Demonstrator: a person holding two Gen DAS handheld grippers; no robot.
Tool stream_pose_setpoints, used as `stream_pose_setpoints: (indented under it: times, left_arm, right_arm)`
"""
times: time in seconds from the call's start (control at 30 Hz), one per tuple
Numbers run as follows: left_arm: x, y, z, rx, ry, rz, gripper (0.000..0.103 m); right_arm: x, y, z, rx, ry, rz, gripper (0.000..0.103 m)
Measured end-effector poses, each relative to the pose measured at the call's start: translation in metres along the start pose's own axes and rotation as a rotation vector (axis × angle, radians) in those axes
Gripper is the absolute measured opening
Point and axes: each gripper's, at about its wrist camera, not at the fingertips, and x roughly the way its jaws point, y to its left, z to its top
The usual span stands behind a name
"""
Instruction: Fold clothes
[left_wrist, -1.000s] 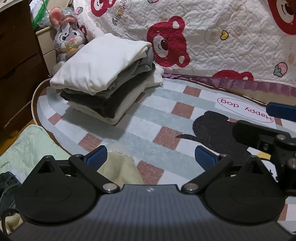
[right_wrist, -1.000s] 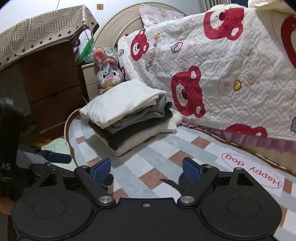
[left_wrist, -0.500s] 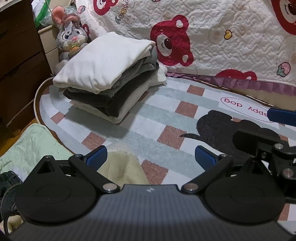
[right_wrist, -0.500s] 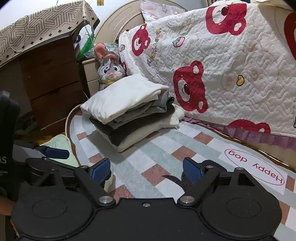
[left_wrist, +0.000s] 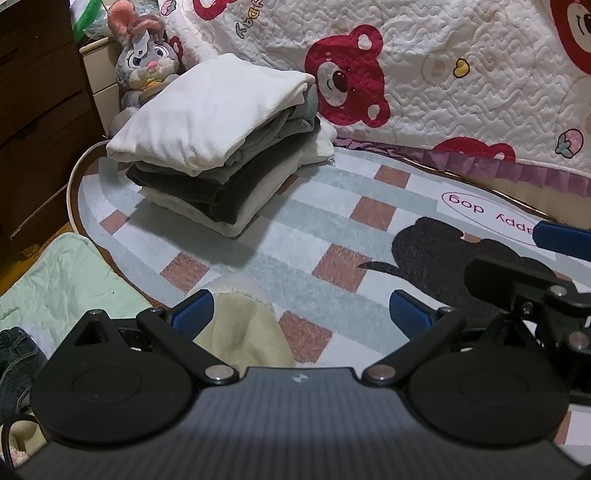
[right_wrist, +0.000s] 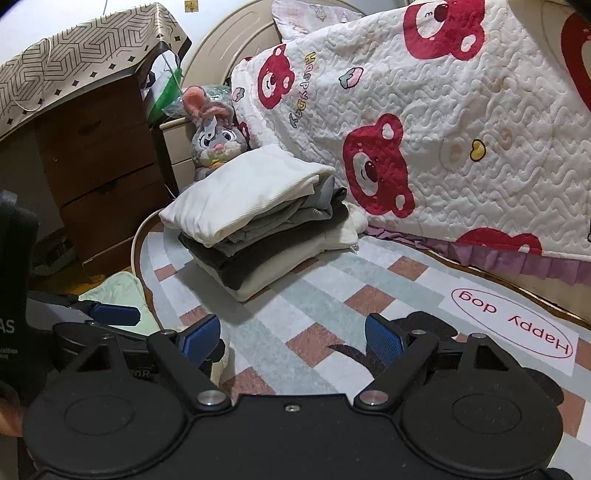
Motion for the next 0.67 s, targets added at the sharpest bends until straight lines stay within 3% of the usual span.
stream_pose_setpoints:
  times: [0.67]
  left_arm:
    - [-0.0005, -0.0005, -0.0031, 0.005, 0.036, 0.025, 0.103]
  right_arm:
    - [-0.0015, 0.0069, 0.0008, -0.030, 0.018, -0.008, 0.089]
